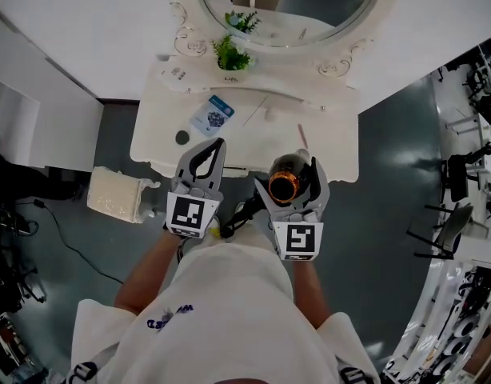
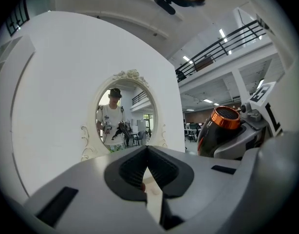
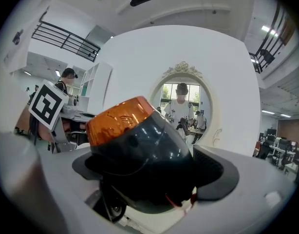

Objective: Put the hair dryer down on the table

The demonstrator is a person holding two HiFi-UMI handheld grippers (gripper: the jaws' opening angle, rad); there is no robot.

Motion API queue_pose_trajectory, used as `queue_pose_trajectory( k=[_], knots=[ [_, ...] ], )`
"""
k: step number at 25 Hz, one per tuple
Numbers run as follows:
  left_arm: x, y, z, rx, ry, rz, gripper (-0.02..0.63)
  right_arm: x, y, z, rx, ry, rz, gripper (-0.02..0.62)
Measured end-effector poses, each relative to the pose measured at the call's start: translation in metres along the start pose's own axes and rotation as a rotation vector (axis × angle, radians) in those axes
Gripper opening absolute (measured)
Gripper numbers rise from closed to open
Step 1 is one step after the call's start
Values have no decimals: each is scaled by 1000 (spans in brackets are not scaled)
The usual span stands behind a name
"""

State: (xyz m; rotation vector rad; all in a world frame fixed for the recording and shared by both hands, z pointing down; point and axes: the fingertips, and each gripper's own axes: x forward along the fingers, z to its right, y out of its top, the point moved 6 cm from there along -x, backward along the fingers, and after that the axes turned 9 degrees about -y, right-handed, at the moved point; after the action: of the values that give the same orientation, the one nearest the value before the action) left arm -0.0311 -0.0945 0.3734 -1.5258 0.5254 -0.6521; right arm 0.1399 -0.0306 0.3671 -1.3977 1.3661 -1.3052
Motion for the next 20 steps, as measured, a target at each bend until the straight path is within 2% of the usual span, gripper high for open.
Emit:
queue_pose_trajectory(
  k=[10, 13, 17, 20],
  knots=[
    [39, 3, 3, -14, 37, -19, 9, 30, -8, 40, 27, 42, -34, 554],
    [46, -3, -3, -20, 35, -24, 9, 39, -11, 42, 4, 61, -48, 554],
    [46, -16, -14, -28, 6, -68, 9, 42, -16, 33, 7, 49, -60, 554],
    [48, -19, -22, -28, 0, -67, 9, 47, -20, 34, 18, 42, -91, 554]
  ],
)
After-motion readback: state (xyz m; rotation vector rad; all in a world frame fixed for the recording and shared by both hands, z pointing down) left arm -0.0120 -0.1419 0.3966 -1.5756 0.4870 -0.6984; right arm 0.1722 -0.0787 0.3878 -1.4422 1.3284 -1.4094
